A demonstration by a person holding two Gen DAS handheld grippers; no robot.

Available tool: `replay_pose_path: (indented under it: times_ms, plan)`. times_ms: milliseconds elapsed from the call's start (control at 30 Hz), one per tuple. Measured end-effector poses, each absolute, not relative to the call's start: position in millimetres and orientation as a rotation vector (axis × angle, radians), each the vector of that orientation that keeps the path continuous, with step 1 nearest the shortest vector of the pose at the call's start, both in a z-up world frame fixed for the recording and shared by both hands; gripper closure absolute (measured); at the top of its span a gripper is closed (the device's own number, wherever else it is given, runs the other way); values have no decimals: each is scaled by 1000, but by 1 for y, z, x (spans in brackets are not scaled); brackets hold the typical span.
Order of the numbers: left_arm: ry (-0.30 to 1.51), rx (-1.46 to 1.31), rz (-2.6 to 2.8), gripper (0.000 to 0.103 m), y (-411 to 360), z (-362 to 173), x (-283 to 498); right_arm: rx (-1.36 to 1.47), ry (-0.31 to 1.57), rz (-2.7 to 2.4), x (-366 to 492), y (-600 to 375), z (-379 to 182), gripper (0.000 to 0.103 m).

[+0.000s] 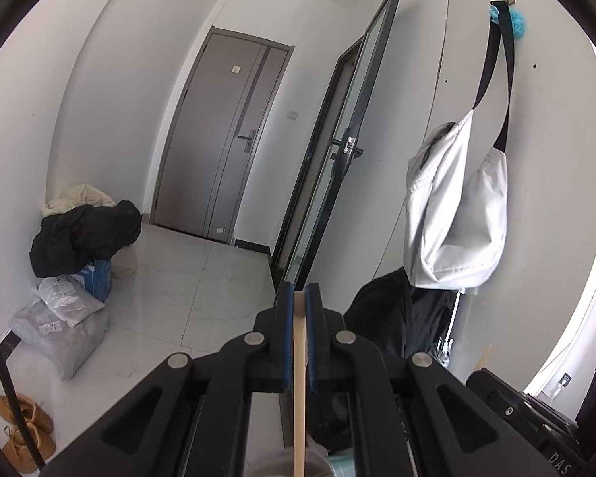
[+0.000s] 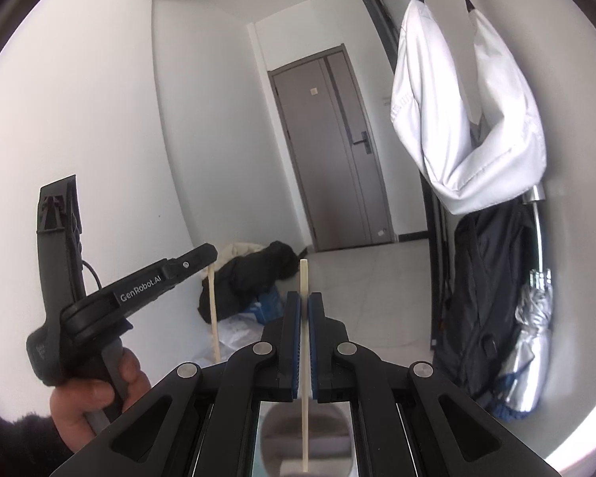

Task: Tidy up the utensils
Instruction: 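Carry the chopsticks over the caddy and drop them in with both grippers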

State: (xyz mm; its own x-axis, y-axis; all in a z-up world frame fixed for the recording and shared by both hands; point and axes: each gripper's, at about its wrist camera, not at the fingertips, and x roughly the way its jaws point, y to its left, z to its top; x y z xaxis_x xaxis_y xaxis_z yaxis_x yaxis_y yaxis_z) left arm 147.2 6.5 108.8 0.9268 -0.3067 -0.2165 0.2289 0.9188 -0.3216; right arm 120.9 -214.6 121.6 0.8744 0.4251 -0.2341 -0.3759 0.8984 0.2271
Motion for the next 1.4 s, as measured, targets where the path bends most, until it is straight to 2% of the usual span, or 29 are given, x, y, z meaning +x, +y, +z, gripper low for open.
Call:
replay_pose_path:
  times_ms: [467,1033,1267,1400]
  plan:
    - [295,-271,-319,101,5,60,202,347,328,354,199,-216,69,100]
    - [268,-187,-407,101,12,52,181,201,375,457,182,-188,38,100]
    - [346,-221,-481,101,30,48,166,141,394,532,178,-173,41,100]
    - [483,-268,-554,101,38,38,169,96,434,576,172,-164,37,98]
